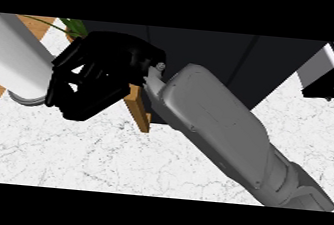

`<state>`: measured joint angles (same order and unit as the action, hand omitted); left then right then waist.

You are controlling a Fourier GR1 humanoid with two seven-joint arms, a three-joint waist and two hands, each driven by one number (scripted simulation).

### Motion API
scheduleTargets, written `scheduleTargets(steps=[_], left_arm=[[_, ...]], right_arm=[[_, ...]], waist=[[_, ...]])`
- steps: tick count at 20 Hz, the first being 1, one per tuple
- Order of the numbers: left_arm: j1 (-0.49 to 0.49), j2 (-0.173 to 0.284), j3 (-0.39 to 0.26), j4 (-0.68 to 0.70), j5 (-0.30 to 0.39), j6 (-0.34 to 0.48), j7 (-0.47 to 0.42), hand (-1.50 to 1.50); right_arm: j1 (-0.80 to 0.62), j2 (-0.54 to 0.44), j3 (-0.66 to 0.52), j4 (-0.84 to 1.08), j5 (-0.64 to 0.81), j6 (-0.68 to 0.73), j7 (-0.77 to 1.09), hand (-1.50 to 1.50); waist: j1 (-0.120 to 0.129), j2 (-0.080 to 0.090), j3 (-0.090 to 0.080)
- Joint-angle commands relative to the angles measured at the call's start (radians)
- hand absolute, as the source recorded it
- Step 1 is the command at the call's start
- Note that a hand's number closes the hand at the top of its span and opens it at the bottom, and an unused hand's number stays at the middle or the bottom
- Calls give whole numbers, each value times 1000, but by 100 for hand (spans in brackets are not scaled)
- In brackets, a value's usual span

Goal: Pick up the wine, place it into the cabinet and close the cabinet

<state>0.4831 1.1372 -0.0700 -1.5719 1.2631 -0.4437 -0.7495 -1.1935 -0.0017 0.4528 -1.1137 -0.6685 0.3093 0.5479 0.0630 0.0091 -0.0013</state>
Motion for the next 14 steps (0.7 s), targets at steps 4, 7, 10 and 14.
scheduleTargets(steps=[4,7,10,14], left_arm=[[27,-39,56,-12,-5,-55,10,-150],[37,-12,110,58,7,-153,33,-150],[23,-93,85,40,-49,-105,21,-150],[23,-86,119,56,-56,-132,48,-150]], right_arm=[[-82,2,-25,236,-125,124,-84,150],[-87,2,-94,304,-143,215,-105,150],[-60,2,-63,332,-143,211,-188,150],[-92,-13,-123,427,-146,266,-175,150]], waist=[[-3,-3,1],[-9,-1,1],[-16,-3,0],[-19,-1,0]])
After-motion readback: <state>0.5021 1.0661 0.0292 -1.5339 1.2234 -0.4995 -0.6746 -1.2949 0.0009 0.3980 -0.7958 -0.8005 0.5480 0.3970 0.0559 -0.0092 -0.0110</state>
